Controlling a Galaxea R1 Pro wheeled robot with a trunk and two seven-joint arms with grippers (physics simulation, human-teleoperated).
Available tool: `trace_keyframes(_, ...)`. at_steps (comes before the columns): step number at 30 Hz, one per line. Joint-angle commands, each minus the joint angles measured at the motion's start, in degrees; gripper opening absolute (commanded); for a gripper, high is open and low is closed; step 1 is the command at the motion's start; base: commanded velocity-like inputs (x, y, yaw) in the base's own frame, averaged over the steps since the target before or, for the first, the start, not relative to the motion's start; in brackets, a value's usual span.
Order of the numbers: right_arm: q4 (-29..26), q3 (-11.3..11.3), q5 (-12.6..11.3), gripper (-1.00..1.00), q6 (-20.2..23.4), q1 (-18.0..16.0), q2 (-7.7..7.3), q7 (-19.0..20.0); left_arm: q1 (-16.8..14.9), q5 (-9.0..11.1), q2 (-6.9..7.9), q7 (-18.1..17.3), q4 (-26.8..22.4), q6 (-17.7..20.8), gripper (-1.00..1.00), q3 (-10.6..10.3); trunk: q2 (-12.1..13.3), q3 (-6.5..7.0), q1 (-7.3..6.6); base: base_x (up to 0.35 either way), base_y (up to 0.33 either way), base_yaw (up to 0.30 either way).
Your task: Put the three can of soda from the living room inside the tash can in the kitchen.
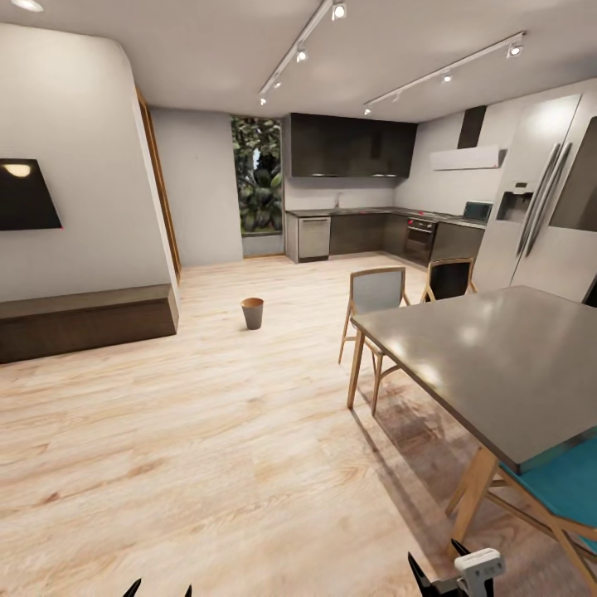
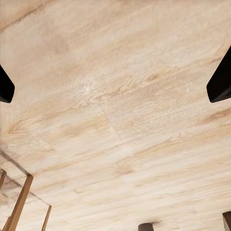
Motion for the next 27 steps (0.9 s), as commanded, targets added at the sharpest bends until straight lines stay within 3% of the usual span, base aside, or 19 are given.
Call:
trace_keyframes(1, 0.0, 0.0, 0.0, 1.00, 0.0, 0.0, 0.00, 0.0, 0.0, 0.0, -0.01, 0.0, 0.0, 0.0, 1.00, 0.0, 0.0, 0.00, 0.00, 0.000, 0.000, 0.000)
trace_keyframes(11, 0.0, 0.1, 0.0, 1.00, 0.0, 0.0, 0.03, -0.3, 0.0, 0.0, -0.03, 0.0, 0.0, 0.0, 1.00, 0.0, 0.0, -0.19, 0.00, 0.000, 0.000, 0.057)
trace_keyframes(27, 0.1, 0.1, 0.1, 1.00, -0.1, 0.0, 0.03, -0.3, 0.0, 0.0, -0.03, 0.0, 0.0, 0.0, 1.00, 0.0, 0.0, -0.68, 0.00, 0.000, 0.000, 0.205)
